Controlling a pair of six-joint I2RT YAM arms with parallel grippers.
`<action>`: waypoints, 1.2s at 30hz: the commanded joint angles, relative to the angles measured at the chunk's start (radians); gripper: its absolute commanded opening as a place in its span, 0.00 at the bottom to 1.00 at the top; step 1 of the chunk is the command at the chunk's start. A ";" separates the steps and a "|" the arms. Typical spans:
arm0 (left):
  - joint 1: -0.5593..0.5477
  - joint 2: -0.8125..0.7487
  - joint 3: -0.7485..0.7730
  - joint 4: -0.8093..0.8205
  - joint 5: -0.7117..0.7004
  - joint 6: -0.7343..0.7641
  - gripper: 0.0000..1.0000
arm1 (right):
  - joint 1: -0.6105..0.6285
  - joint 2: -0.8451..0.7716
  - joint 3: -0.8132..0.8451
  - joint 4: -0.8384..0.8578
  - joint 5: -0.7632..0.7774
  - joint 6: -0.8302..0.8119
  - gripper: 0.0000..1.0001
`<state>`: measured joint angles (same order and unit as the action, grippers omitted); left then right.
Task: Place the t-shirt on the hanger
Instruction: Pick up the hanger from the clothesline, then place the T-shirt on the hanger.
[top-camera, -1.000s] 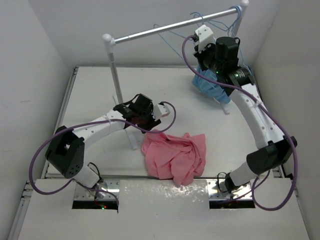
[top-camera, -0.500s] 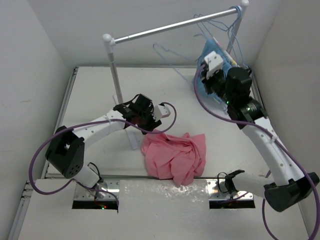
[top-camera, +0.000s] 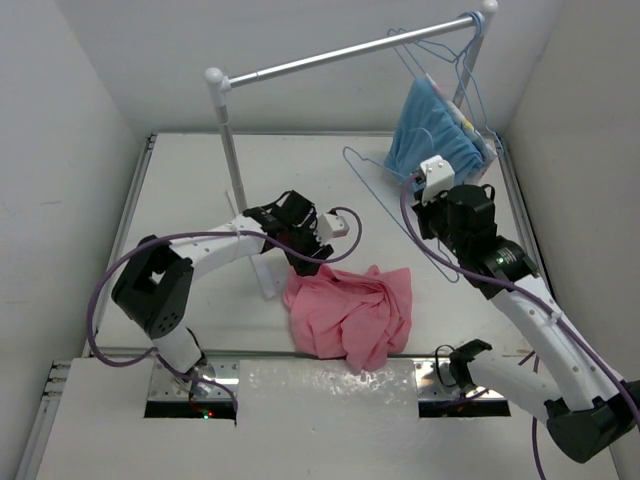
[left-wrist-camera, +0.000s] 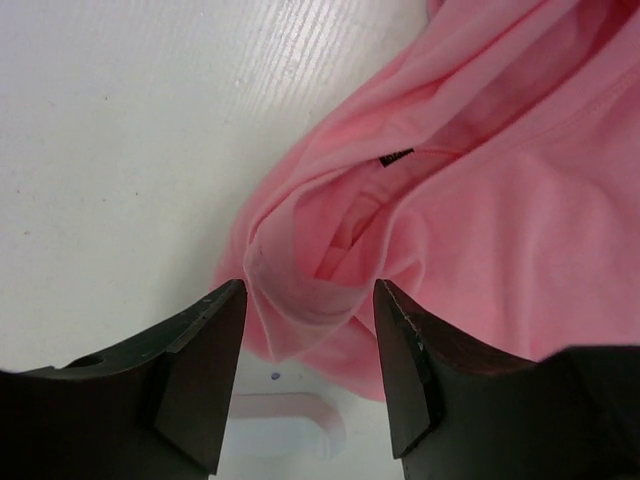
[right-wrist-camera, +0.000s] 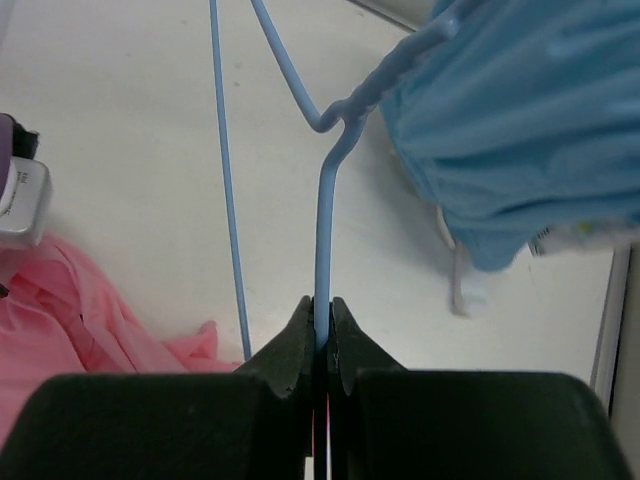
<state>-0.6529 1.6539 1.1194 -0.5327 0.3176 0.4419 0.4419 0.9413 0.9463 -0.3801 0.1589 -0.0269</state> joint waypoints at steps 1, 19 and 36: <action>-0.033 0.039 0.039 0.082 -0.058 -0.043 0.51 | 0.001 -0.053 -0.012 -0.083 0.132 0.090 0.00; -0.030 0.020 0.034 0.137 -0.311 -0.045 0.00 | 0.001 -0.239 -0.070 -0.568 -0.288 0.150 0.00; -0.030 -0.028 0.026 0.123 -0.207 -0.012 0.00 | 0.012 -0.121 -0.231 -0.231 -0.394 0.186 0.00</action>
<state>-0.6876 1.6886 1.1431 -0.4374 0.0731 0.4160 0.4435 0.8024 0.7212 -0.7620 -0.2401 0.1406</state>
